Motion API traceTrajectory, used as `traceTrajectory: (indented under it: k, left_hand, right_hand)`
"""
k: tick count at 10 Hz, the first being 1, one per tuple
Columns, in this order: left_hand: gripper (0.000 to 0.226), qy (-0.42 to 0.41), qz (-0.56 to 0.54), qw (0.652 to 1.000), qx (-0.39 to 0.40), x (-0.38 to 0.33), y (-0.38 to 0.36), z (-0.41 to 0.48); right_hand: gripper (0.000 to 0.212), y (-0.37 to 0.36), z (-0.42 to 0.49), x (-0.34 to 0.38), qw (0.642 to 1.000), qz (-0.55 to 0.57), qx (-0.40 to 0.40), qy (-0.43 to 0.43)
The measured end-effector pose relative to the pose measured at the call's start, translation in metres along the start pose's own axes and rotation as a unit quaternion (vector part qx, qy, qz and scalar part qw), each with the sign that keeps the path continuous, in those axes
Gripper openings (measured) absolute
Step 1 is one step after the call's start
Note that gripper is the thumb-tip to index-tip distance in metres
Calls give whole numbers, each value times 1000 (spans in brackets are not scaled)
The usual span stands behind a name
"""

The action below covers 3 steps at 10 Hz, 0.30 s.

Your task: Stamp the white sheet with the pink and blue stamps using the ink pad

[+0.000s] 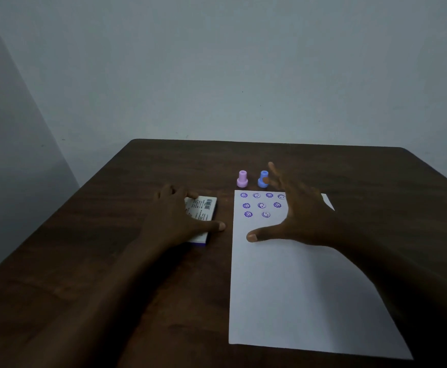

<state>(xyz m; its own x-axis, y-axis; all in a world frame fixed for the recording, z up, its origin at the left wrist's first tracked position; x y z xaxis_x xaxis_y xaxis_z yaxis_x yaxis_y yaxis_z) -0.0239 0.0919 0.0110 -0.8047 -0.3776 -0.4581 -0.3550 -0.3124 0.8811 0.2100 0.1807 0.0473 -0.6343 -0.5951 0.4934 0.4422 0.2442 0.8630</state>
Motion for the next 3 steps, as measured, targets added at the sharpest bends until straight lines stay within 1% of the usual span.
traceTrajectory:
  k: [1, 2, 3]
  left_hand:
    - [95, -8, -24, 1000, -15, 5, 2, -2]
    - [89, -10, -59, 997, -45, 8, 7, 3]
    - [76, -26, -73, 995, -57, 6, 14, 7]
  right_hand:
    - [136, -6, -1, -8, 999, 42, -4, -1]
    - [126, -4, 2, -15, 995, 92, -23, -15]
    - [126, 2, 3, -17, 994, 104, -16, -35]
Point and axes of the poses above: each hand's wrist, its own z-axis towards the middle knuckle, its own y-axis out of the back of the hand, x = y × z, the point moved 3 cm from there along z, towards the middle knuckle
